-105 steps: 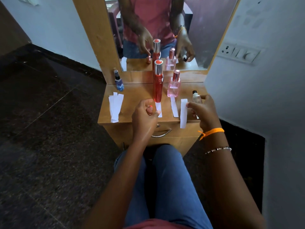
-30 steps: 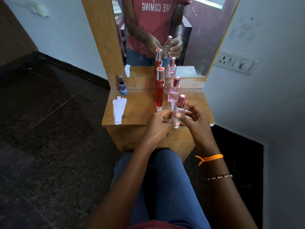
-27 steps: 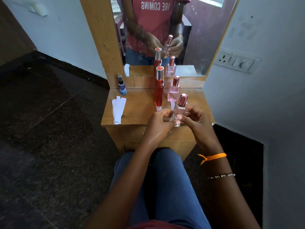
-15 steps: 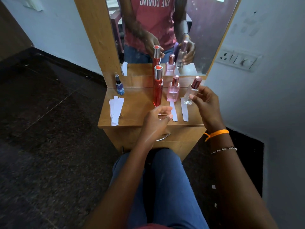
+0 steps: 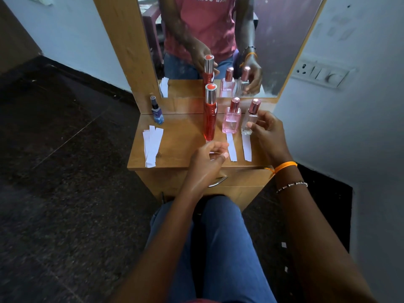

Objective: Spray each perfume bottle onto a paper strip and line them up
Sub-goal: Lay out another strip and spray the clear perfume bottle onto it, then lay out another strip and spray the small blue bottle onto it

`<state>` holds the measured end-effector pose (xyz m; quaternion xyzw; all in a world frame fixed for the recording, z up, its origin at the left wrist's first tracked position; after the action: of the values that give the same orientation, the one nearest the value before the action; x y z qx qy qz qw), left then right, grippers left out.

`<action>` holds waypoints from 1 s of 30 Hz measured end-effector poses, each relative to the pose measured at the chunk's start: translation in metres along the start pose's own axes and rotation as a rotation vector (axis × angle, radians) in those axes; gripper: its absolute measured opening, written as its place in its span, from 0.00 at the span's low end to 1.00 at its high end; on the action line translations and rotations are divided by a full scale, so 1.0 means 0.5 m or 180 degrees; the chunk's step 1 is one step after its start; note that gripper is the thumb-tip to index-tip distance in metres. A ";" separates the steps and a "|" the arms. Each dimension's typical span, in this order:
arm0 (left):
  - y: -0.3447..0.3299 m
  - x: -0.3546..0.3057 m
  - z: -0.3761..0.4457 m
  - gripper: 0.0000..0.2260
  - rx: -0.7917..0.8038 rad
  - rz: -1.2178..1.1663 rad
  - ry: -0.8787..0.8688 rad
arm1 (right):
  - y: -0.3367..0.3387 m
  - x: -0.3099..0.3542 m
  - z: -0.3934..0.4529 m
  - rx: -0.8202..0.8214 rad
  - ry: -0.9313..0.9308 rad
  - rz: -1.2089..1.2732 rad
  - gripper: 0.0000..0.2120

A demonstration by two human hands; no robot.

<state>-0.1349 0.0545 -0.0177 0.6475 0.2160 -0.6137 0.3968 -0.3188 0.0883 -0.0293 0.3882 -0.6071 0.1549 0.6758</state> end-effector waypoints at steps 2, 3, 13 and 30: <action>0.000 0.003 0.000 0.11 0.0000 -0.0008 0.0006 | 0.000 -0.002 0.000 -0.0029 -0.0032 -0.0027 0.13; 0.000 0.004 0.000 0.10 0.0001 -0.0005 0.0008 | 0.000 -0.003 0.000 -0.0042 -0.0049 -0.0041 0.14; 0.043 0.021 -0.006 0.09 -0.0269 0.0100 -0.0104 | -0.058 0.009 -0.134 -0.1098 0.0127 0.0387 0.08; 0.246 0.093 -0.024 0.17 -0.0967 0.1778 0.0020 | -0.355 0.094 -0.156 0.0791 -0.0404 -0.0220 0.09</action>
<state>-0.0259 -0.0187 -0.0329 0.6169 0.1202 -0.4398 0.6416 -0.1333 0.0159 -0.0419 0.4986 -0.6111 0.1807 0.5876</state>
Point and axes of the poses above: each hand's wrist, its own z-axis towards the middle knuckle, its own y-axis out of the back of the hand, x = y × z, the point moved 2 cm from there along z, towards the middle knuckle, and after that the axes turned 11 degrees about -y, right-handed, at the moved point
